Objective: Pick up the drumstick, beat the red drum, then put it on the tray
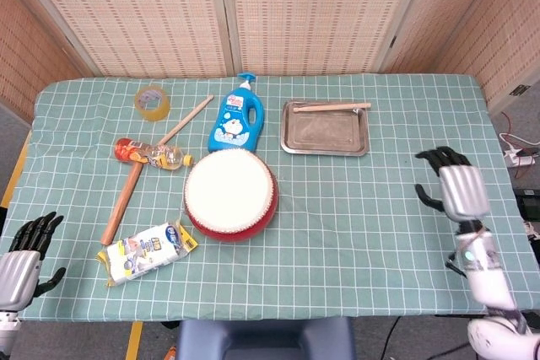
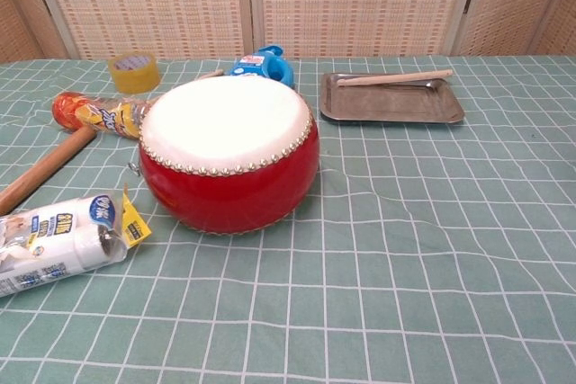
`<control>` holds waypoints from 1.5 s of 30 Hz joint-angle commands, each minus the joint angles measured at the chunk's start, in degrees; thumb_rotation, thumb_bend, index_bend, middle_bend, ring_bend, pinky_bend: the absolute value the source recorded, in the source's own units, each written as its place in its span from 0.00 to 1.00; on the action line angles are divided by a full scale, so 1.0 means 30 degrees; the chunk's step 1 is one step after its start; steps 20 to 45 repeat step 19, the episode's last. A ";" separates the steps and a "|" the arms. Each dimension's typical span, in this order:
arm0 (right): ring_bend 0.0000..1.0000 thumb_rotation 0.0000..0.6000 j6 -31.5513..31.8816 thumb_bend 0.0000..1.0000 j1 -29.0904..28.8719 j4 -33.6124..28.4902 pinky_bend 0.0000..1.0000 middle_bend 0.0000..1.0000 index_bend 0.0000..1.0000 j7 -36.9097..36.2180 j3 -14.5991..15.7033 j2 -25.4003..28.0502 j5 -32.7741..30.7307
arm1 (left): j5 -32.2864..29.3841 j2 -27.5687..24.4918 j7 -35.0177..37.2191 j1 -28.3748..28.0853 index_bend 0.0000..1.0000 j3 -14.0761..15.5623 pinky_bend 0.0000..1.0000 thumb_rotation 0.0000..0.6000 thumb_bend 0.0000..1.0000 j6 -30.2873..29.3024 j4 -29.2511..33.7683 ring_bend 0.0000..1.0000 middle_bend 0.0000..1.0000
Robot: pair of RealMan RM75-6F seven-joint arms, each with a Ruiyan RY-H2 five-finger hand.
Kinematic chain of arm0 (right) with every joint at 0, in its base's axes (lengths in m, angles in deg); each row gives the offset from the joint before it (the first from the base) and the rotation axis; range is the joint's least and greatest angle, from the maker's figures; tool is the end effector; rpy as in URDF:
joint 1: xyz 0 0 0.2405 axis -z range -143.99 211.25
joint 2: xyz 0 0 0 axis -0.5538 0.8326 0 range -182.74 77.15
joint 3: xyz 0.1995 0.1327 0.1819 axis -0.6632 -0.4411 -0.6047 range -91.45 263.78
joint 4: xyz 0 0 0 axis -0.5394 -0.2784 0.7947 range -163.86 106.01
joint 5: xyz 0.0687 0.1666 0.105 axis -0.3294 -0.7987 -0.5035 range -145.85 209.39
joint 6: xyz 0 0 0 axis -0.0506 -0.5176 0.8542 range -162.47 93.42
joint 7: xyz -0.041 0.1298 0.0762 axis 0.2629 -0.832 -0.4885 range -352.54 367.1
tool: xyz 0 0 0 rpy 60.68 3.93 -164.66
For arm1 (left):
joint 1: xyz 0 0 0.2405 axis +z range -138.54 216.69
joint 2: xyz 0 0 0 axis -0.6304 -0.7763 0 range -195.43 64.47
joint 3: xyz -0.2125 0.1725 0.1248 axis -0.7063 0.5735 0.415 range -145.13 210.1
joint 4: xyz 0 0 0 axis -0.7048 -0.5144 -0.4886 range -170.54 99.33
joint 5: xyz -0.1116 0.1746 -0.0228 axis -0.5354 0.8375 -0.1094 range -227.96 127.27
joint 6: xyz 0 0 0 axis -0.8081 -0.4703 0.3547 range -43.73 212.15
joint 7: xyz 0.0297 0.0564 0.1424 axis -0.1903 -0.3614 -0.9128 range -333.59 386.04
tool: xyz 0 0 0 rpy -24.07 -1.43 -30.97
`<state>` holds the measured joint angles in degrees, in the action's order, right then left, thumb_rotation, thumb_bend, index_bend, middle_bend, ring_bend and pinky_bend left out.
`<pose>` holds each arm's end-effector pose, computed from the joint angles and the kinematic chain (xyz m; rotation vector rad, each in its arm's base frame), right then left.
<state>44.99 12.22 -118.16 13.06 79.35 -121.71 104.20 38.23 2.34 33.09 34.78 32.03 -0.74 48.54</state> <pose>-0.3138 -0.3091 0.1637 1.3770 -0.8222 0.9543 -0.3731 0.1855 0.1608 -1.4203 -0.9573 -0.9220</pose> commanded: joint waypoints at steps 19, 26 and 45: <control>0.08 1.00 0.5578 0.34 0.6338 -0.2007 0.16 0.28 0.21 -0.2184 0.3084 0.0590 0.4923 | -0.0841 0.0627 -0.1565 0.0408 0.06 -0.0978 0.00 1.00 0.23 -0.1525 0.0732 0.00 0.00; 0.08 1.00 0.5578 0.34 0.6338 -0.2007 0.16 0.28 0.21 -0.2184 0.3084 0.0590 0.4923 | -0.0841 0.0627 -0.1565 0.0408 0.06 -0.0978 0.00 1.00 0.23 -0.1525 0.0732 0.00 0.00; 0.08 1.00 0.5578 0.34 0.6338 -0.2007 0.16 0.28 0.21 -0.2184 0.3084 0.0590 0.4923 | -0.0841 0.0627 -0.1565 0.0408 0.06 -0.0978 0.00 1.00 0.23 -0.1525 0.0732 0.00 0.00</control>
